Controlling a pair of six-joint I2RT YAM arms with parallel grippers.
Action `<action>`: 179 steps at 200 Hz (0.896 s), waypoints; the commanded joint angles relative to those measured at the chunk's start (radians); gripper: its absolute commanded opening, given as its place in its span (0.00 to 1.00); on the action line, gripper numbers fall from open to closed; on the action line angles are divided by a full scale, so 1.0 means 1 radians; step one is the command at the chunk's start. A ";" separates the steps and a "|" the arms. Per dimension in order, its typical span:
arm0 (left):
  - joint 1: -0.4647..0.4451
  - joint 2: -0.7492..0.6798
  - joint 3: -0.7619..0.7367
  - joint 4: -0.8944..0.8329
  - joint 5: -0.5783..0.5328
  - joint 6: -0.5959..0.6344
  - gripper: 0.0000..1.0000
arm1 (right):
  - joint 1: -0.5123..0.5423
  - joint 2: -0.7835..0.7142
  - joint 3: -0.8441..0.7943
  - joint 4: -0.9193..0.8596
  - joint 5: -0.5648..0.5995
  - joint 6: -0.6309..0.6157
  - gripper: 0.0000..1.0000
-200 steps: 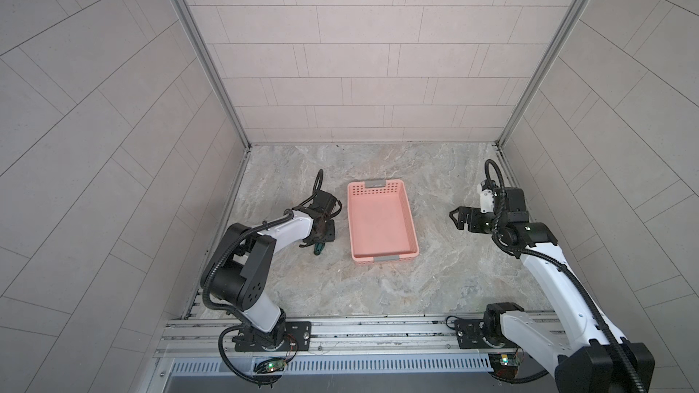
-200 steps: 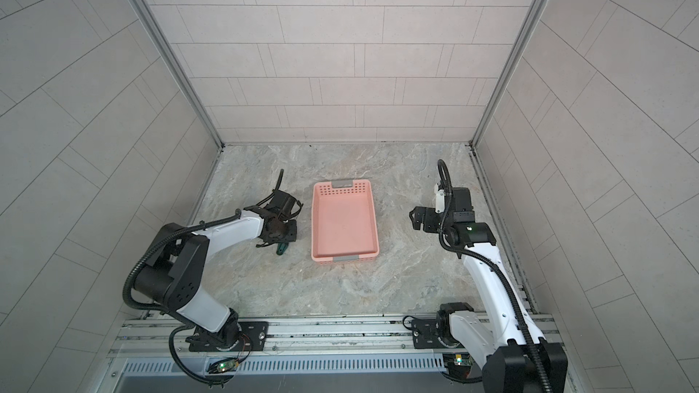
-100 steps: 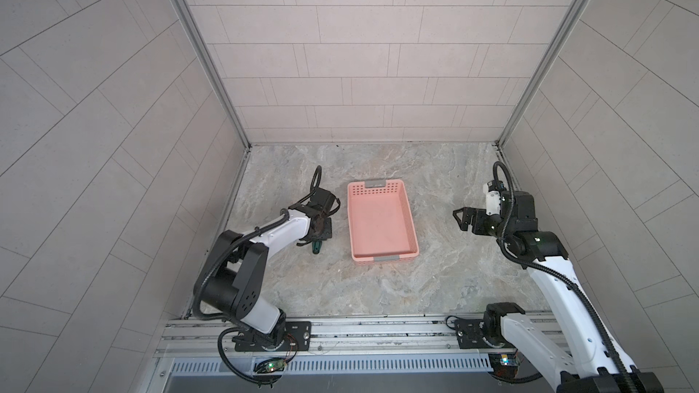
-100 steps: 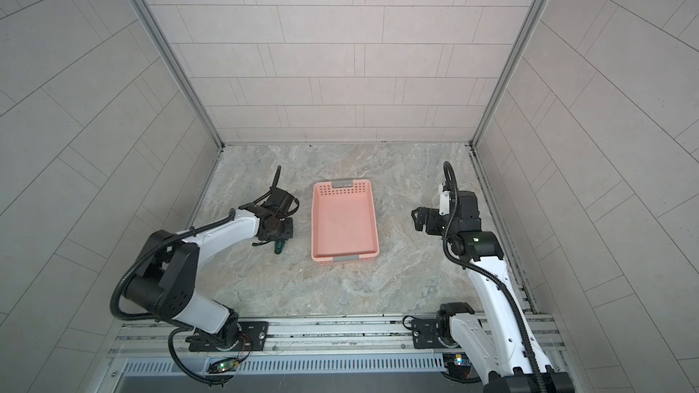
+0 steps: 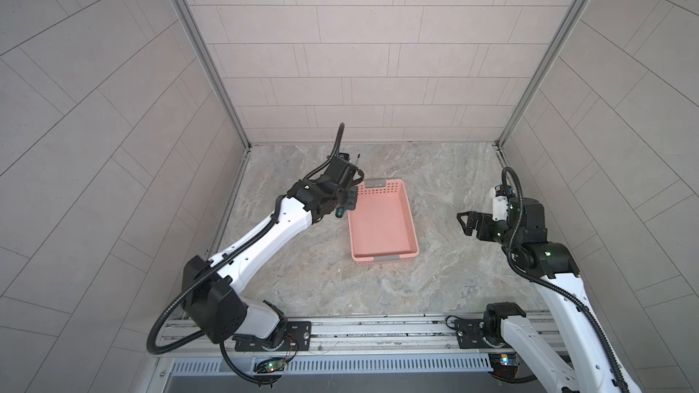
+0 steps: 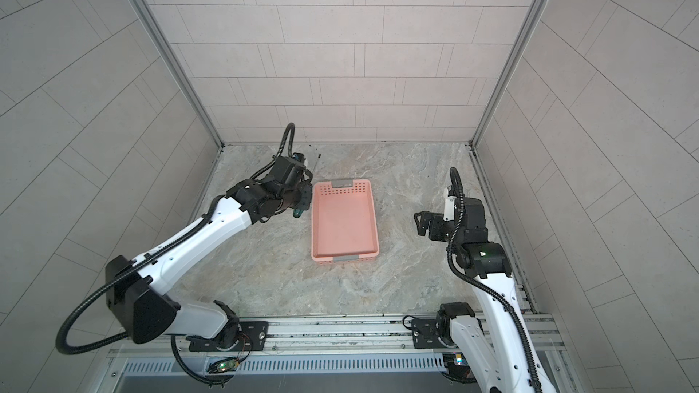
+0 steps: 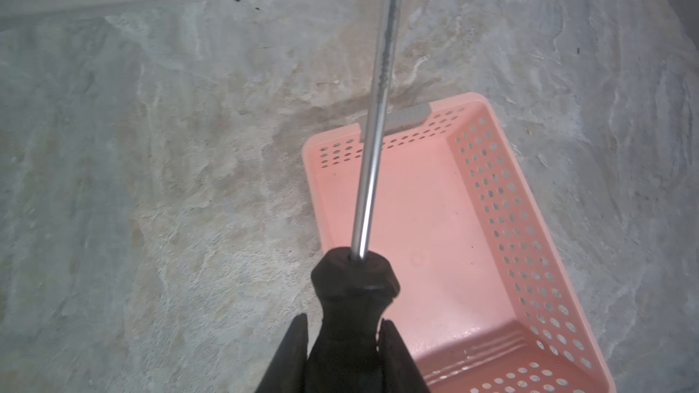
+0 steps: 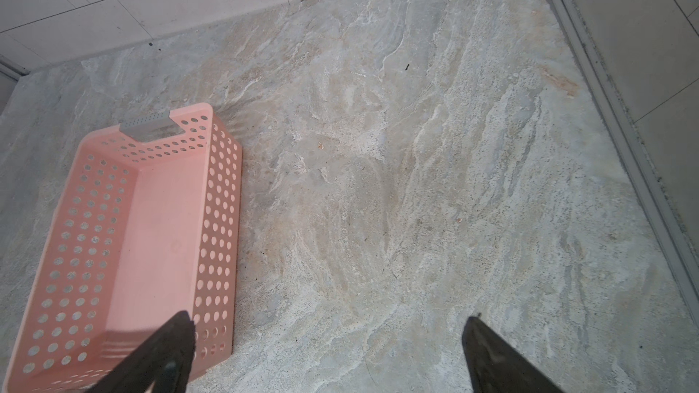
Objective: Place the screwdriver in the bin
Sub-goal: 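Lift the screwdriver with the left gripper and carry it over the pink basket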
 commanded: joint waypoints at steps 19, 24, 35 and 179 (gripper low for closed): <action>-0.076 0.180 0.070 0.047 0.105 0.076 0.00 | 0.000 -0.035 0.010 -0.077 0.019 -0.012 1.00; -0.087 0.197 0.075 0.053 0.112 0.081 0.00 | 0.000 -0.040 0.008 -0.081 0.024 -0.015 1.00; -0.107 0.232 0.084 0.063 0.102 0.087 0.00 | 0.001 -0.049 0.007 -0.092 0.037 -0.023 1.00; -0.128 0.473 0.113 0.141 0.008 0.146 0.05 | -0.002 -0.108 -0.065 -0.084 0.062 -0.024 1.00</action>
